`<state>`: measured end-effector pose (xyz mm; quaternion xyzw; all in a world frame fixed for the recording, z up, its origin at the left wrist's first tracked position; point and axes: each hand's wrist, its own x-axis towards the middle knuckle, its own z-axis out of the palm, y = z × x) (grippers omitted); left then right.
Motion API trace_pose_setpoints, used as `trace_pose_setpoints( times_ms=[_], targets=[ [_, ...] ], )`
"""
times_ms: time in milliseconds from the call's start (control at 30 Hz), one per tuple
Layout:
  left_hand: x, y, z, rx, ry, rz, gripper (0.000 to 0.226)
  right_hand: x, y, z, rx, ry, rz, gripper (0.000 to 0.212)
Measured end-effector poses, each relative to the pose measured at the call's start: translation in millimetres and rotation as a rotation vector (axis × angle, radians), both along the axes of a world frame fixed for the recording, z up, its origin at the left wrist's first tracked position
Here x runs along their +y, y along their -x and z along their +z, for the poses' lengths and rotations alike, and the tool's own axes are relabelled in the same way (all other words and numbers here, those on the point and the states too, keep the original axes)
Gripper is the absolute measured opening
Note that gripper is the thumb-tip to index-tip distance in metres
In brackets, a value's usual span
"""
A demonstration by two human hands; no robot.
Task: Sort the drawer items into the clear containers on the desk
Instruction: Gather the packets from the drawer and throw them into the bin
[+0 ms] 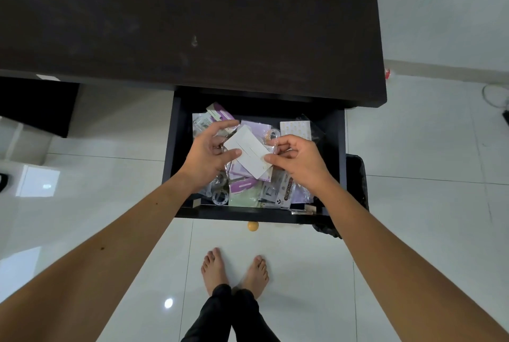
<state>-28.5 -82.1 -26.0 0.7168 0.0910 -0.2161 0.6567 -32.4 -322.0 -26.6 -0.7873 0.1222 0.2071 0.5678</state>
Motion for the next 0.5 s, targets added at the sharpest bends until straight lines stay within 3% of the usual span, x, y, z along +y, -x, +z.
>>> trace_pose_setpoints(
  times_ms=[133, 233, 333, 500],
  targets=[
    [-1.0, 1.0, 0.2, -0.032, 0.009, 0.001, 0.061, -16.3, -9.7, 7.9, -0.099, 0.087, -0.011, 0.032],
    [0.9, 0.2, 2.0, -0.046, -0.036, -0.004, 0.055, -30.5, -20.4, 7.2, -0.225, 0.295, -0.001, 0.034],
    [5.9, 2.0, 0.8, -0.052, -0.055, 0.000, 0.052, -38.1, -31.3, 4.2, -0.285, 0.506, 0.135, 0.053],
    [15.9, 7.1, -1.9, -0.041, -0.067, 0.009, 0.052, -31.3, -41.1, 1.2, -0.117, 0.722, 0.351, 0.091]
  ],
)
